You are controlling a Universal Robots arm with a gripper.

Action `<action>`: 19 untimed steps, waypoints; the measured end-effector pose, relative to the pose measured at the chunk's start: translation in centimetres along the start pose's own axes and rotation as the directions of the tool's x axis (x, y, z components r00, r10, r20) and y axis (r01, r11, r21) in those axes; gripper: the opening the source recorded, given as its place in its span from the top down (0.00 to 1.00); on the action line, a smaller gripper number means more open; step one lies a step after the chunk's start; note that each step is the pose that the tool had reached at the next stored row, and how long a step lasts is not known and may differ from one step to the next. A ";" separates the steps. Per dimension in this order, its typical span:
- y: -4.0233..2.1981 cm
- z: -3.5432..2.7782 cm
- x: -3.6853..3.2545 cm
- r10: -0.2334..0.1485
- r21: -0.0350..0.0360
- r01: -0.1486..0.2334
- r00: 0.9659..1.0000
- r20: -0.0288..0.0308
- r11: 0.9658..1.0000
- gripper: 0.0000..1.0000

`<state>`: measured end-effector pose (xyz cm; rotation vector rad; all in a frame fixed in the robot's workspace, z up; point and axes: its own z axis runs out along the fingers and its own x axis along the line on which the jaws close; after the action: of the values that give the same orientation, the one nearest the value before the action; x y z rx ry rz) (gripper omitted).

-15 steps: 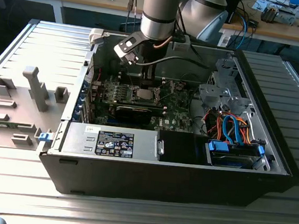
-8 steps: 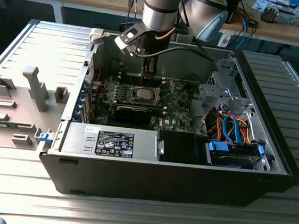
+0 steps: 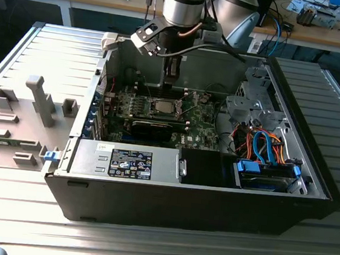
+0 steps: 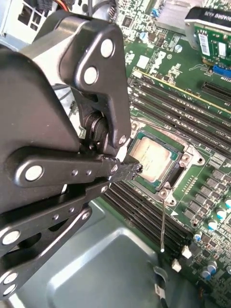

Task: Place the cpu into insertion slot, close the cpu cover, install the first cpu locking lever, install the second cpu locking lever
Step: 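Place the cpu into insertion slot, then close the cpu cover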

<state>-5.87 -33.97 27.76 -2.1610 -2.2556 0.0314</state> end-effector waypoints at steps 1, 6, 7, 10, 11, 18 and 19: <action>-0.01 -0.23 0.00 0.000 0.000 0.000 1.000 0.000 1.000 0.89; -0.03 -1.00 0.00 0.000 0.000 0.000 1.000 0.000 1.000 0.89; -0.03 -1.12 0.00 0.000 0.000 0.000 1.000 0.000 1.000 0.89; -0.03 -1.20 0.00 0.000 0.000 0.000 1.000 0.000 1.000 0.89; -0.03 -1.21 0.00 0.000 0.000 0.000 1.000 0.000 1.000 0.89; -0.03 -1.22 0.00 0.000 0.000 0.000 1.000 0.000 1.000 0.89; 0.01 -1.23 -0.01 0.000 0.000 0.000 1.000 0.000 1.000 0.89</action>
<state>-5.82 -33.97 28.99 -2.1608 -2.2558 0.0316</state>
